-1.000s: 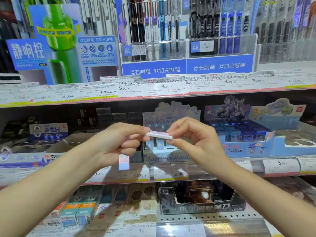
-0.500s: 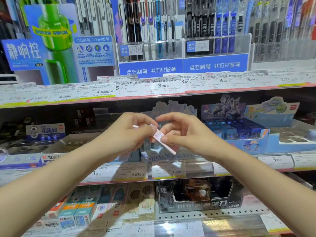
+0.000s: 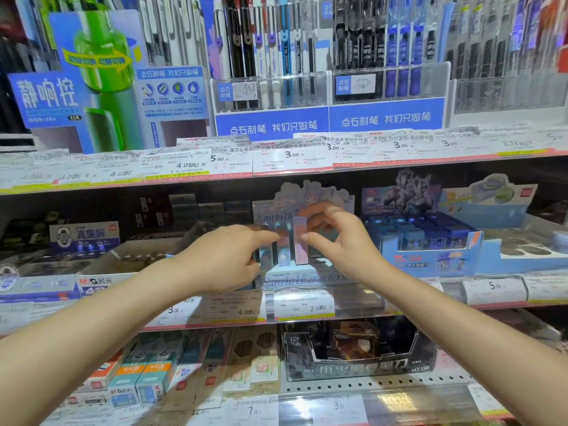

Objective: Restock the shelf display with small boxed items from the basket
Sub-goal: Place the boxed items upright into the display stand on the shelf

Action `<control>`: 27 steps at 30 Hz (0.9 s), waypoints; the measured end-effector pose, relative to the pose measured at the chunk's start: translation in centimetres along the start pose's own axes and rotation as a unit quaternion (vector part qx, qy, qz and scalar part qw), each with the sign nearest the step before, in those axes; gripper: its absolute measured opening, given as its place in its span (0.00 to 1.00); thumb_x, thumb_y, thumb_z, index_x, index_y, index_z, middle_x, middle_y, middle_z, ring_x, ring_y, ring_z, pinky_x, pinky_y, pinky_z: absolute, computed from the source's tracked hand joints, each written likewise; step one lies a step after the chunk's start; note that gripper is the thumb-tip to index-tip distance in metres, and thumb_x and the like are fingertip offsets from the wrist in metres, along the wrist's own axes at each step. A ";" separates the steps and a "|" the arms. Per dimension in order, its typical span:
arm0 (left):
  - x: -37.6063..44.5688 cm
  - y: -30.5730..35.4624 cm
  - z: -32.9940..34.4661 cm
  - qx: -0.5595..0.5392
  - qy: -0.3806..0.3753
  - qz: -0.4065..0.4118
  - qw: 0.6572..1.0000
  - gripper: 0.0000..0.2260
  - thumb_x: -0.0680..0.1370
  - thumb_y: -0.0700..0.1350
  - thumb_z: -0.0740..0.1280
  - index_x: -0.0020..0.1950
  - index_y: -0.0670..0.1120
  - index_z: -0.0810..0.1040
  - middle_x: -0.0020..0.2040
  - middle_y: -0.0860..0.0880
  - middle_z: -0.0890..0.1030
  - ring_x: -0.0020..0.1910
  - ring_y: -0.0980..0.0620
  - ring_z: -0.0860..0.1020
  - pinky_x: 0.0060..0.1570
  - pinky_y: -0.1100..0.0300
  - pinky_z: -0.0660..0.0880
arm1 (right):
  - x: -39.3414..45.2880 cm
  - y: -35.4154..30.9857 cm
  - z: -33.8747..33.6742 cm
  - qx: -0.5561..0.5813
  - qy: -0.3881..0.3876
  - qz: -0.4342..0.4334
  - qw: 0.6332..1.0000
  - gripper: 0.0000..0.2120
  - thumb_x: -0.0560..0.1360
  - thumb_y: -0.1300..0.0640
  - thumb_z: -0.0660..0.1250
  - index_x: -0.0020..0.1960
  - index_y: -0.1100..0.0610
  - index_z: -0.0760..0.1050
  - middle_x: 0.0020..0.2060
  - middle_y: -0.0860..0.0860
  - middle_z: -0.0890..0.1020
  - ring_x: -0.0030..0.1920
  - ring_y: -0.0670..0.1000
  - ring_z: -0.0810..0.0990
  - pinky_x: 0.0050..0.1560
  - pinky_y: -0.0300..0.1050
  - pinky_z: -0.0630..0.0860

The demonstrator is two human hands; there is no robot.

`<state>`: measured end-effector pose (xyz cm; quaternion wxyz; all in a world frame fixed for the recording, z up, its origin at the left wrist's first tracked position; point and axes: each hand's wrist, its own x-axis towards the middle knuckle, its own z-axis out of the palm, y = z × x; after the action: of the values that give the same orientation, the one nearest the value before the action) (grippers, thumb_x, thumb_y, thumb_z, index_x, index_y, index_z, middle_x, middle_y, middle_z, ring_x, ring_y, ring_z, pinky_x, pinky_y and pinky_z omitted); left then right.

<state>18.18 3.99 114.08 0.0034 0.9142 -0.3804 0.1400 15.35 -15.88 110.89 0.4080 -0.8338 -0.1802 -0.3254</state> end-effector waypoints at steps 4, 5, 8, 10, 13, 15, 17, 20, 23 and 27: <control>0.0 0.3 -0.2 -0.008 -0.001 0.007 1.000 0.29 0.74 0.39 0.58 0.73 0.58 0.61 0.70 0.49 0.72 0.64 0.48 0.72 0.59 0.54 0.72 | 0.0 0.5 0.1 0.010 0.001 0.007 1.000 0.11 0.72 0.62 0.68 0.49 0.48 0.73 0.37 0.41 0.77 0.41 0.36 0.76 0.45 0.29 0.70; 0.0 0.4 -0.3 -0.006 -0.001 0.009 1.000 0.29 0.74 0.39 0.58 0.73 0.59 0.61 0.70 0.49 0.72 0.63 0.48 0.73 0.57 0.55 0.72 | 0.0 0.6 0.0 0.014 0.004 0.011 1.000 0.11 0.71 0.62 0.68 0.49 0.48 0.73 0.37 0.41 0.77 0.41 0.36 0.76 0.45 0.29 0.70; 0.0 0.5 -0.3 -0.009 0.000 0.008 1.000 0.29 0.75 0.38 0.57 0.73 0.59 0.60 0.70 0.50 0.71 0.56 0.48 0.76 0.46 0.62 0.69 | -0.2 0.9 -0.1 0.019 -0.007 0.017 1.000 0.12 0.72 0.61 0.69 0.47 0.46 0.72 0.37 0.41 0.77 0.41 0.36 0.76 0.46 0.28 0.70; 0.2 0.5 -0.4 -0.019 -0.006 0.005 1.000 0.29 0.74 0.37 0.57 0.72 0.59 0.61 0.71 0.51 0.70 0.48 0.49 0.77 0.42 0.63 0.66 | -0.4 1.1 0.1 0.013 -0.012 0.008 1.000 0.09 0.73 0.60 0.68 0.46 0.47 0.73 0.38 0.41 0.77 0.42 0.37 0.75 0.45 0.28 0.70; 0.4 -0.1 -0.3 -0.039 -0.016 0.009 0.999 0.30 0.73 0.37 0.57 0.72 0.59 0.63 0.69 0.51 0.73 0.43 0.53 0.78 0.47 0.60 0.74 | -0.6 1.5 0.3 0.033 0.008 0.009 0.999 0.07 0.75 0.62 0.63 0.46 0.51 0.77 0.41 0.40 0.78 0.44 0.36 0.75 0.46 0.25 0.69; 0.4 -0.5 -0.1 -0.046 -0.024 0.011 0.999 0.30 0.72 0.36 0.57 0.71 0.59 0.64 0.68 0.51 0.74 0.54 0.50 0.79 0.55 0.55 0.75 | -0.5 1.6 0.1 0.052 0.009 0.018 0.998 0.10 0.75 0.63 0.60 0.47 0.53 0.78 0.44 0.38 0.77 0.47 0.31 0.74 0.48 0.22 0.67; 0.4 -0.6 -0.1 -0.047 -0.022 0.014 0.999 0.30 0.71 0.36 0.57 0.71 0.58 0.65 0.68 0.52 0.74 0.61 0.50 0.76 0.59 0.54 0.74 | -0.5 1.6 -0.1 0.045 -0.001 0.018 0.999 0.12 0.72 0.64 0.58 0.48 0.52 0.77 0.46 0.36 0.76 0.49 0.28 0.72 0.50 0.19 0.65; 0.4 -0.6 -0.2 -0.045 -0.021 0.014 0.999 0.30 0.72 0.35 0.58 0.71 0.57 0.66 0.69 0.52 0.73 0.63 0.50 0.75 0.61 0.55 0.72 | -0.5 1.6 -0.1 0.013 -0.026 0.019 0.999 0.16 0.70 0.66 0.57 0.48 0.52 0.78 0.47 0.36 0.75 0.50 0.29 0.73 0.53 0.20 0.64; 0.4 -0.6 -0.4 -0.048 -0.028 0.018 0.998 0.30 0.71 0.35 0.58 0.71 0.56 0.66 0.68 0.51 0.74 0.58 0.50 0.78 0.59 0.55 0.74 | -0.7 1.5 0.1 -0.018 -0.049 0.019 0.998 0.19 0.67 0.63 0.55 0.50 0.56 0.80 0.48 0.41 0.78 0.51 0.39 0.75 0.55 0.25 0.67; 0.7 -0.4 -0.5 -0.057 -0.025 0.017 0.998 0.27 0.73 0.36 0.59 0.70 0.54 0.67 0.68 0.53 0.74 0.40 0.62 0.77 0.48 0.67 0.70 | -0.4 1.2 -0.4 0.022 -0.066 0.054 0.996 0.18 0.66 0.64 0.54 0.45 0.49 0.78 0.48 0.40 0.78 0.54 0.48 0.77 0.59 0.37 0.72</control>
<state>18.77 3.89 114.82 0.0436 0.9091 -0.4033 0.0951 15.57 -16.98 110.07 0.4302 -0.8530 -0.1683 -0.2428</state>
